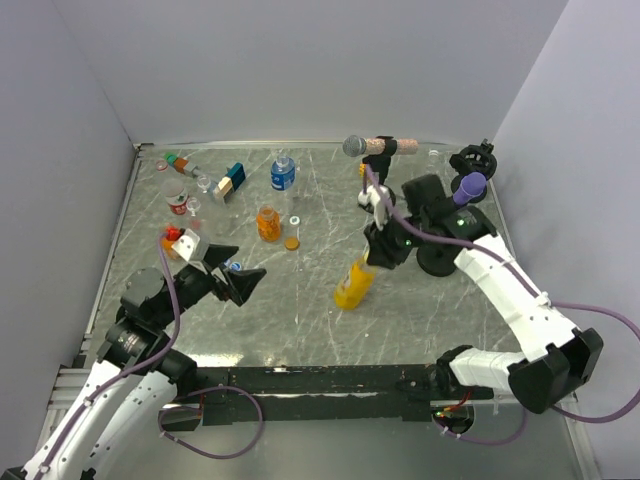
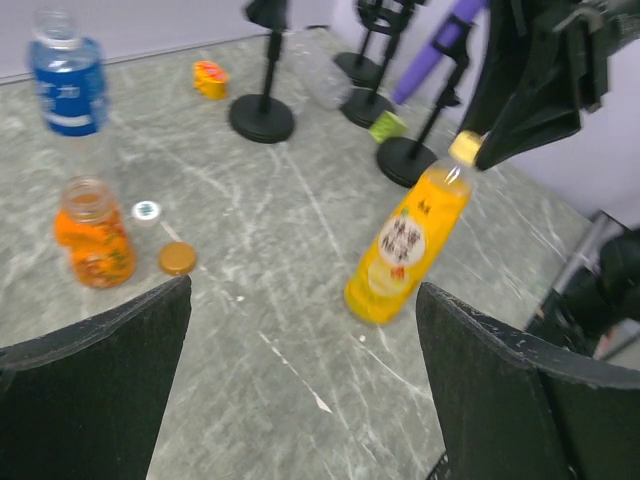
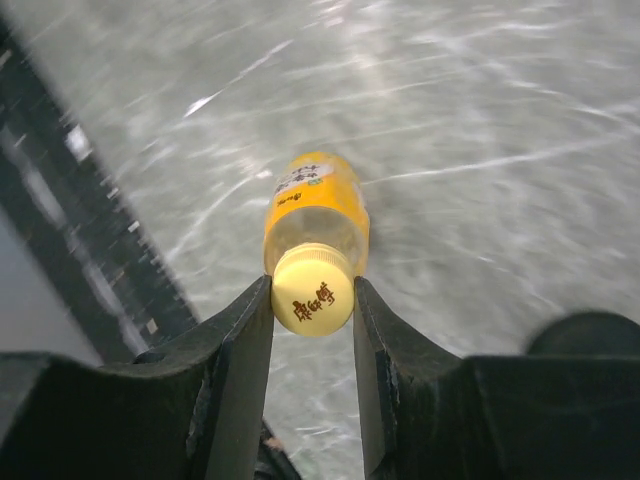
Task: Unscrew the bottle caps
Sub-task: Place the plastic bottle at the center of the board, then pick up the plastic bottle from the center of the board.
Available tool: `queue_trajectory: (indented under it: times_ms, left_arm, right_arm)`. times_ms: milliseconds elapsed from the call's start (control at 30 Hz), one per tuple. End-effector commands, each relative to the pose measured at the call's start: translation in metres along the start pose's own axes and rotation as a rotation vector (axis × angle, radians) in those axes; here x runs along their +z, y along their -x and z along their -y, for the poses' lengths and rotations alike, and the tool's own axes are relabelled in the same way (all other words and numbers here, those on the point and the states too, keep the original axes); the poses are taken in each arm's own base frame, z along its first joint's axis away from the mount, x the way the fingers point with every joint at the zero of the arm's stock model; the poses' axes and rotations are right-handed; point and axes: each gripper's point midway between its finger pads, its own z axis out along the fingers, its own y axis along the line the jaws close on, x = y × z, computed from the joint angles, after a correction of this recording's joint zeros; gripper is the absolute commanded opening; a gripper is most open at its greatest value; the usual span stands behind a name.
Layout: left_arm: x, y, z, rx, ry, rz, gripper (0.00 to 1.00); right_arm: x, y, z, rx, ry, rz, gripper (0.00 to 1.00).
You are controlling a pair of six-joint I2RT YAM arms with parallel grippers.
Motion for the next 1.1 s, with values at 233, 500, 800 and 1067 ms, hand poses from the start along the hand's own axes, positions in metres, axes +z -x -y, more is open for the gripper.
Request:
queue_trajectory:
  times_ms: [233,500,800,1067]
  left_arm:
    - [-0.003,-0.005,0.056,0.020,-0.370,0.085,0.97]
    - [0.005,-0.015,0.063,0.023,-0.407,0.089,0.97]
    - [0.037,-0.052,0.085,0.120,-0.400,0.018,0.97]
    - [0.055,-0.107,0.092,0.237,-0.425,0.075,0.97]
  right_arm:
    - [0.012,-0.006,-0.059,-0.233,0.195,0.045,0.12]
    - [0.003,-0.026,-0.081,-0.318,0.310,0.032,0.51]
    - [-0.035,-0.009,-0.078,-0.310,0.346,0.180,0.81]
    - [-0.030,-0.034,-0.068,-0.312,0.321,0.365,0.97]
